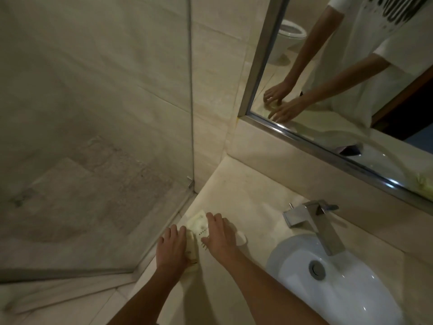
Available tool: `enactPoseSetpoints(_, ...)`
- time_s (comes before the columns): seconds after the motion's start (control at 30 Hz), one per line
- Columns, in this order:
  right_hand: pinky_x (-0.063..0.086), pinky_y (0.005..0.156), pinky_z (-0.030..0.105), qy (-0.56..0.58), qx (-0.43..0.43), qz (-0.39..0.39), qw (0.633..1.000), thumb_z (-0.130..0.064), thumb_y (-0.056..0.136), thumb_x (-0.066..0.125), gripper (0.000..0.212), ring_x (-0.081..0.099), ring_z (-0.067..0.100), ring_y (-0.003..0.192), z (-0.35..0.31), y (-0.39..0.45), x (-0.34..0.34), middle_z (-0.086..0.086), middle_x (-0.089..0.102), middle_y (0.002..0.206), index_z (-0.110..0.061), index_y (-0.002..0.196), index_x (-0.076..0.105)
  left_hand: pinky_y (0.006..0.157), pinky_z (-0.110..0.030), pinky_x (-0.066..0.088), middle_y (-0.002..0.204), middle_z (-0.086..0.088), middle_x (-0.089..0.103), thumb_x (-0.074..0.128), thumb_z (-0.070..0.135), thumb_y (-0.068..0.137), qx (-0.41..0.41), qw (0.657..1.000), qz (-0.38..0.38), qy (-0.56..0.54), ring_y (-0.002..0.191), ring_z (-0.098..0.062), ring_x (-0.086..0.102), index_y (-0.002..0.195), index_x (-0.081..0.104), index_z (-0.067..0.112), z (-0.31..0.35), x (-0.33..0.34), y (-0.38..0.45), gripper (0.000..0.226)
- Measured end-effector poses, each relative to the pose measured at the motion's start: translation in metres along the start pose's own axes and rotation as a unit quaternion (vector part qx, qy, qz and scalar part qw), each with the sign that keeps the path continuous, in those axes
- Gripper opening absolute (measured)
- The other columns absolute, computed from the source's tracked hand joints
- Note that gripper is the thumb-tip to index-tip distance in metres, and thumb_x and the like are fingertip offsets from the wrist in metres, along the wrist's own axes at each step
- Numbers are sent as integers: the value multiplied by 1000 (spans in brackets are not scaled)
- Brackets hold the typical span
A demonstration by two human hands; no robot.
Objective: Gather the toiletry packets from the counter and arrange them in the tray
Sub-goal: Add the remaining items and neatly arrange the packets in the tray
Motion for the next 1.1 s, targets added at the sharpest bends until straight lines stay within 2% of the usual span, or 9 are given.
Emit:
enactPoseSetpoints(0.13,40,97,38,46,37,27,998,-21,81,72,76,45,29,120,3,0,-3,9,48,133,-20,140,24,93,-33,38,125,-4,42,72,48,69,-1,999,-8,32,112,-21,41,127,35,18,-1,-1,2,75)
enactPoseSetpoints(0.3,47,77,33,93,31,45,994,-26,83,70,27,61,28,101,10,-6,-19,8,66,107,-19,106,56,93,-32,36,123,-4,43,68,53,71,7,998,-10,64,111,-21,40,123,42,19,-4,-5,1,67)
enactPoseSetpoints(0.4,45,66,32,121,25,45,991,-29,81,71,16,62,28,86,23,-13,-33,6,66,88,-20,82,58,94,-34,36,123,-4,45,69,57,68,25,998,-4,50,111,-22,42,125,45,20,-5,-8,0,73)
enactPoseSetpoints(0.57,45,61,32,141,11,50,989,-29,79,70,22,59,25,75,58,-44,-51,1,61,78,-22,72,51,95,-35,33,120,-1,56,67,55,73,40,997,-37,-54,112,-22,48,113,52,21,3,-10,-3,55)
enactPoseSetpoints(0.67,44,59,31,152,8,66,986,-29,77,71,21,59,23,72,83,-67,-62,0,61,75,-20,72,53,97,-33,36,127,-6,56,77,54,66,38,974,-83,-209,118,-25,50,123,53,15,17,-7,-4,73)
enactPoseSetpoints(0.7,43,58,30,159,13,70,985,-29,77,71,22,57,22,70,95,-77,-65,0,61,74,-20,71,52,95,-31,39,124,-7,57,80,55,59,47,963,-101,-247,116,-25,52,120,56,14,26,-8,-5,77)
enactPoseSetpoints(0.83,42,57,30,192,42,79,977,-26,78,72,26,51,16,62,144,-120,-77,-6,52,62,-21,67,49,57,-19,46,75,6,67,87,46,49,114,933,-153,-305,67,-7,61,69,64,22,81,-14,-17,39)
enactPoseSetpoints(0.93,46,58,34,194,69,101,973,-26,79,71,26,54,17,63,187,-157,-85,-2,56,64,-19,66,49,53,-14,45,67,11,64,89,30,57,162,918,-160,-324,63,-2,59,72,63,24,137,-23,-34,31)
enactPoseSetpoints(1.1,41,57,30,172,122,122,970,-30,78,70,24,55,19,68,267,-226,-96,-1,58,68,-20,68,50,53,-17,45,63,11,63,81,48,65,237,901,-159,-327,58,0,57,67,59,24,239,-32,-69,33)
Point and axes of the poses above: each hand's wrist, its own y-axis towards the middle knuckle, its own x-axis out of the palm, z = x × y, the point moved 8 cm from there along y, towards the middle knuckle
